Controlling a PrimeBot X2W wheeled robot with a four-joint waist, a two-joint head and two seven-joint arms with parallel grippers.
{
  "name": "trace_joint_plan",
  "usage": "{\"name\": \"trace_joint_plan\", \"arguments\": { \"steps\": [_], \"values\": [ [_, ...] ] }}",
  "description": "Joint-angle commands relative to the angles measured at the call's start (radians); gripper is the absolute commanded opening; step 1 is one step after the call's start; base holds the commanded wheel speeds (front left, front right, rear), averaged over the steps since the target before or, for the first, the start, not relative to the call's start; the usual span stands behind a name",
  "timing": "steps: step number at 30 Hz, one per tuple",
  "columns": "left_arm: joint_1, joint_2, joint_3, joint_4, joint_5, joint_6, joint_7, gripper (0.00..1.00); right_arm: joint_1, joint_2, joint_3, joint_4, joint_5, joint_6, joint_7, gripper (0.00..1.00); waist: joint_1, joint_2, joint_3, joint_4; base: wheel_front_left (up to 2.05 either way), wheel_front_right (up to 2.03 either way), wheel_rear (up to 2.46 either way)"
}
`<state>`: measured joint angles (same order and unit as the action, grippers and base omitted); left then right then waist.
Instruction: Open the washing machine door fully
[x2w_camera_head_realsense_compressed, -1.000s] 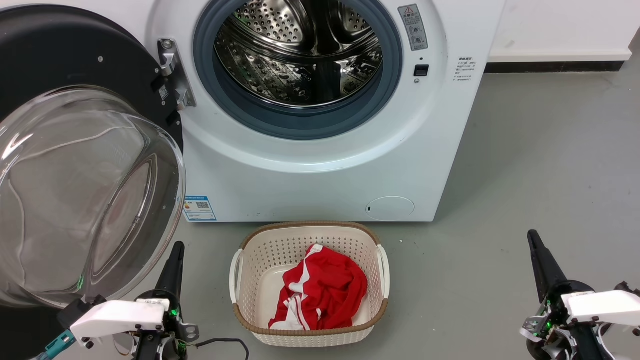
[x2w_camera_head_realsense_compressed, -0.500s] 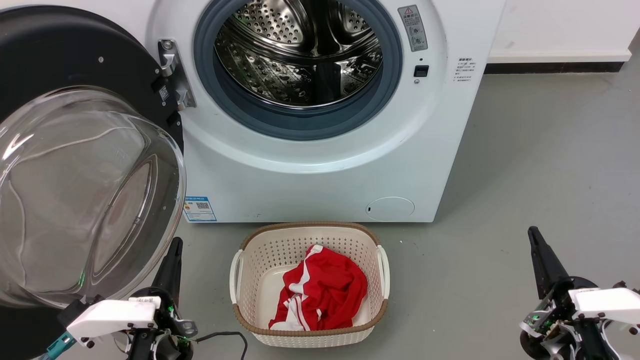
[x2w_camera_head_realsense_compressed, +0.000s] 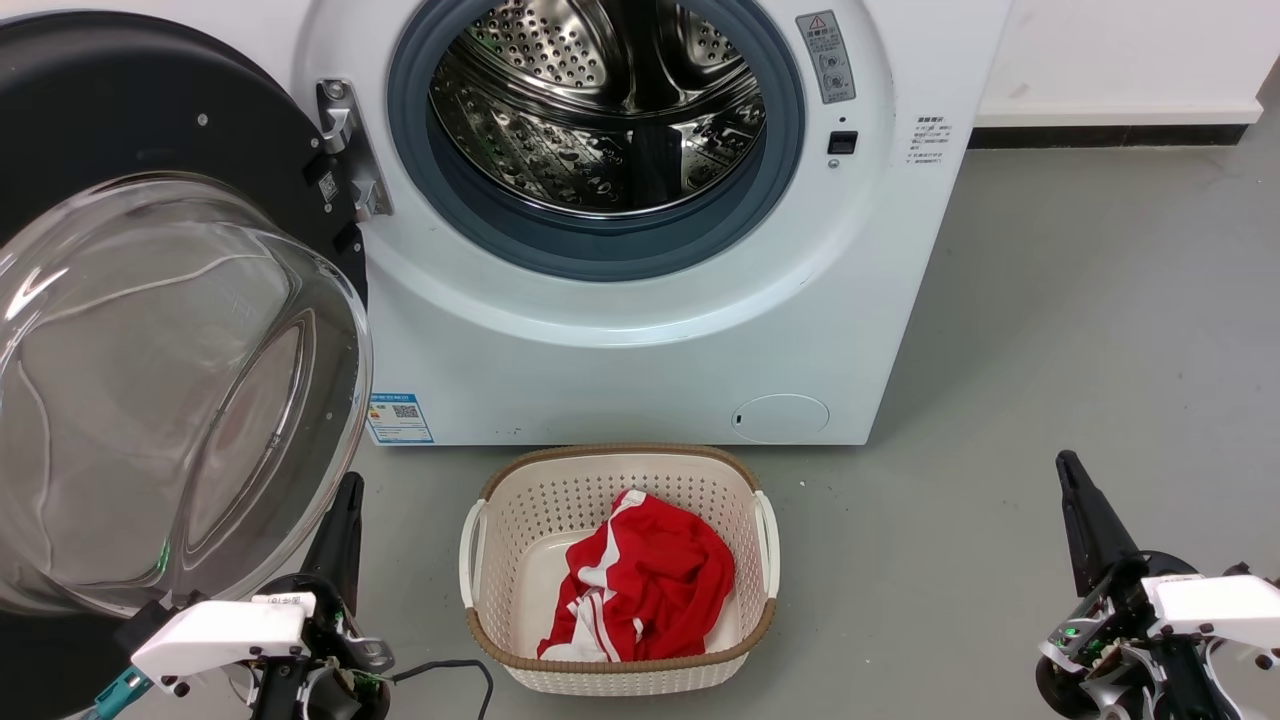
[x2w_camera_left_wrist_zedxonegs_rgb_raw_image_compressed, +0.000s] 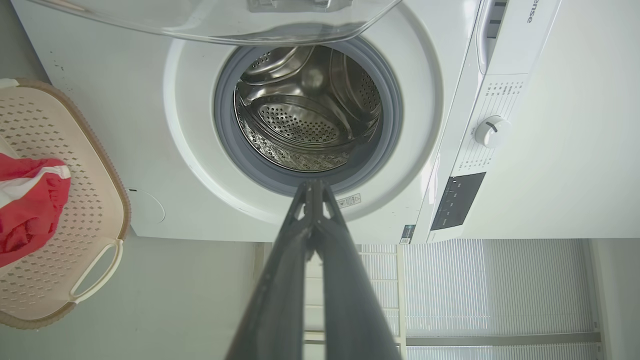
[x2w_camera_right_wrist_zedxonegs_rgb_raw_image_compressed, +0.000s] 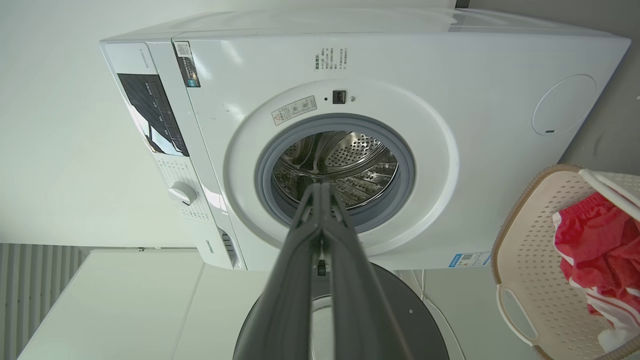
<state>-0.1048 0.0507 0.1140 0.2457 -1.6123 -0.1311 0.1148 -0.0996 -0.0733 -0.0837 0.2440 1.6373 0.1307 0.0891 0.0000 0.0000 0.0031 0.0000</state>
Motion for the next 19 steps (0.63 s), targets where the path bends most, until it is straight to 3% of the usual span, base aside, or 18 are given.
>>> {"name": "trace_joint_plan", "arguments": {
  "steps": [1,19],
  "values": [
    [-0.008,-0.001,0.003,0.001,-0.001,-0.003,0.003,0.00,-0.013,0.003,-0.002,0.001,-0.001,0.000,0.004,0.00,0.0000,0.0000,0.000,0.000,0.00,0.00,0.00],
    [-0.007,-0.001,0.003,0.001,-0.001,-0.003,0.003,0.00,-0.014,0.007,-0.008,0.002,-0.007,0.000,0.009,0.00,0.0000,0.0000,0.000,0.000,0.00,0.00,0.00]
  ]
}}
